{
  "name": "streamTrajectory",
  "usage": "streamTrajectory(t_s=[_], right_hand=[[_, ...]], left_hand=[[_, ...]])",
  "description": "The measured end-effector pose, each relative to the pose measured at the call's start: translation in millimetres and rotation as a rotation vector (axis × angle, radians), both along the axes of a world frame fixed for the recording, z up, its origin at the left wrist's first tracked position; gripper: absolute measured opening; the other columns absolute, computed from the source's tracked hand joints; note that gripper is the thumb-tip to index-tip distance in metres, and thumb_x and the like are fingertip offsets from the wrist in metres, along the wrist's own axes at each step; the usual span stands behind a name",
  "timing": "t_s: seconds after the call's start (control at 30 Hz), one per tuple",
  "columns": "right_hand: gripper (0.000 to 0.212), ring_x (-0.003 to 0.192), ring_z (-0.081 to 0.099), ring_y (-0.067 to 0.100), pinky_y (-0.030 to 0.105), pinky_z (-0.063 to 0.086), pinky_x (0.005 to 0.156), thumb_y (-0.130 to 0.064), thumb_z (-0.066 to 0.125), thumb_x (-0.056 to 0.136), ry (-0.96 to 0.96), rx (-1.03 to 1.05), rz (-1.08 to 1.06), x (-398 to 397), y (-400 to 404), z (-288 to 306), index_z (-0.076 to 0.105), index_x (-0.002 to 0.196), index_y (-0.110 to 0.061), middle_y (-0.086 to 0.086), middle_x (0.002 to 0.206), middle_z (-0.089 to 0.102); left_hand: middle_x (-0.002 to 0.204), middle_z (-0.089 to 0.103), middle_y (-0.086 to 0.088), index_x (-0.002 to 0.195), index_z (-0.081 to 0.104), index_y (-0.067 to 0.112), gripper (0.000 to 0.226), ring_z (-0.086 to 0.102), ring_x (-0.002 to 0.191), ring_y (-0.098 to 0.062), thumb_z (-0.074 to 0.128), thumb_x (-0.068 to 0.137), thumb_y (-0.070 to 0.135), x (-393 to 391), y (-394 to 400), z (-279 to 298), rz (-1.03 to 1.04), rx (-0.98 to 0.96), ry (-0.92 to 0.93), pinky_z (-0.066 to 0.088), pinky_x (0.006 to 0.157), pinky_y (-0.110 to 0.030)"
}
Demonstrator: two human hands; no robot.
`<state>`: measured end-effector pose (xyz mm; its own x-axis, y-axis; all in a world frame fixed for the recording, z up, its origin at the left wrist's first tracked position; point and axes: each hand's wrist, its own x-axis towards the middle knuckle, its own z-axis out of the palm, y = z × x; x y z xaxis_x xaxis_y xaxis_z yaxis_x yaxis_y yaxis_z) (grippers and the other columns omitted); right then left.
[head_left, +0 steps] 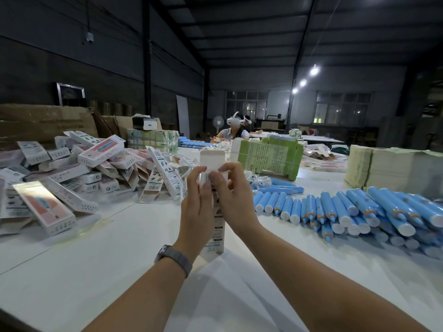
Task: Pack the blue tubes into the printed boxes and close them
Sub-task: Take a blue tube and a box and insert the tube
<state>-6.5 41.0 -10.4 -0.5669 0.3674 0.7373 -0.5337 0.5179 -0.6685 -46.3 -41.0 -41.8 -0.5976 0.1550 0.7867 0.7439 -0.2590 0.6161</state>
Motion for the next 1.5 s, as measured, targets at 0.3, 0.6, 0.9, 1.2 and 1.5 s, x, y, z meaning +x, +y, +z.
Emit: streamTrajectory(t_s=[0.3,0.6,0.9,1.2,1.5], right_hand=[[0.018,0.099,0.064,0.017,0.046,0.057,0.083,-0.01,0.074,0.087,0.024,-0.053,0.081,9,6,14,0.058,0.081,-0.018,-0.002,0.103,0.069],[0.052,0.081,0.063,0.011,0.022,0.054,0.068,-0.009,0.075,0.084,0.016,-0.113,0.148,15,3,17,0.053,0.113,-0.047,-0.013,0.093,0.067],[0.021,0.081,0.06,0.01,0.026,0.053,0.073,-0.008,0.071,0.088,-0.027,0.006,0.049,14,4,16,0.065,0.085,-0.029,-0.004,0.099,0.066],[0.017,0.076,0.06,0.009,0.032,0.051,0.071,-0.036,0.071,0.087,-0.023,-0.046,0.092,18,2,14,0.065,0.086,-0.019,-0.002,0.092,0.068],[0.014,0.08,0.06,0.015,0.039,0.053,0.075,-0.016,0.071,0.09,-0.002,-0.013,0.035,13,0,15,0.064,0.081,-0.024,-0.002,0.091,0.068]], left_hand=[[0.097,0.07,0.012,0.118,0.043,0.059,0.025,0.071,0.081,-0.014,0.032,0.103,0.041,-1,1,0,-0.003,0.01,-0.006,0.057,0.063,-0.029],[0.104,0.068,0.02,0.125,0.035,0.064,0.036,0.069,0.094,-0.014,0.033,0.102,0.036,-3,1,-3,-0.053,0.035,-0.001,0.058,0.079,-0.033],[0.096,0.065,0.009,0.129,0.04,0.059,0.035,0.067,0.084,-0.015,0.03,0.103,0.038,-6,1,-4,-0.015,-0.003,0.019,0.055,0.07,-0.033],[0.094,0.067,0.013,0.122,0.046,0.051,0.036,0.068,0.08,-0.015,0.03,0.106,0.022,-6,2,-2,-0.04,0.01,0.02,0.057,0.065,-0.029],[0.114,0.068,-0.006,0.119,0.049,0.051,0.026,0.07,0.1,-0.025,0.033,0.103,0.038,-2,0,1,-0.101,0.045,-0.065,0.058,0.08,-0.046]])
